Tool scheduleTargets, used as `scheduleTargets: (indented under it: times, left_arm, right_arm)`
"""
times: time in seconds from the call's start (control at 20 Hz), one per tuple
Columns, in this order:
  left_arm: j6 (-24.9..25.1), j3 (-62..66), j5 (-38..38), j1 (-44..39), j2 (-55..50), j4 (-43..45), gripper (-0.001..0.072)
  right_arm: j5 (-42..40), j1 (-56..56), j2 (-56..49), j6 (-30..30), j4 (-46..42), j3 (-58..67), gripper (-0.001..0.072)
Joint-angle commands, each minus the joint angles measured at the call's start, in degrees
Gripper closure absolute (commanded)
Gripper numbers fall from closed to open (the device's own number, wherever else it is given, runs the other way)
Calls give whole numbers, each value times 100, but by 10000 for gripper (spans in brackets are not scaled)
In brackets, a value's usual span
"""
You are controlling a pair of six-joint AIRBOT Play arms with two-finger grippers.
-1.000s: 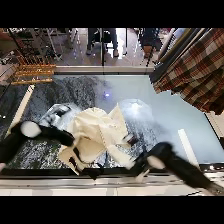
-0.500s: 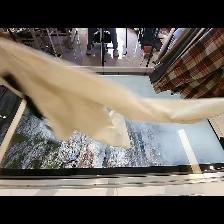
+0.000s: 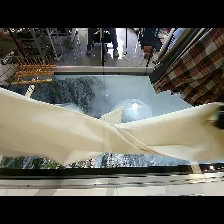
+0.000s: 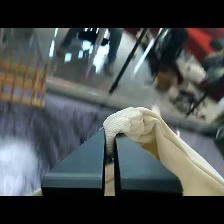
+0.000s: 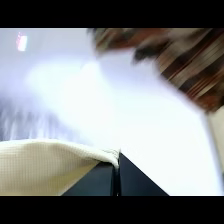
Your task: Fold the clothes and pants, and hang the long-sleeved shirts on hangers.
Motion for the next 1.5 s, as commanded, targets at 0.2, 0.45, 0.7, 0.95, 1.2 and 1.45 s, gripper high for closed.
scheduleTargets:
  times: [0.2, 0.45, 0.7, 0.95, 1.2, 1.45]
  left_arm:
    - [970, -3252, 2057, -2256, -710, 2450, 688]
    - [970, -3324, 2124, -2229, -1401, 2345, 686]
    - [986, -3324, 2114, -2240, -1405, 2319, 685]
    - [988, -3324, 2076, -2253, -1408, 2326, 685]
    - [988, -3324, 2076, -2253, -1410, 2328, 685]
    - [988, -3324, 2076, -2253, -1410, 2321, 685]
  right_arm:
    - [-3390, -461, -3335, 356, 1617, -1845, 420]
    - [-2175, -2155, -4330, -350, 2761, -833, 196]
    - [-2295, -2811, -4380, -1843, 4599, -2124, 284]
    - [-3464, -1993, -5217, -2785, 5458, -1342, 237]
    - [-2260, -1368, -6511, -2446, 5383, 157, 273]
    - [-1508, -1421, -6148, -1926, 4474, 258, 561]
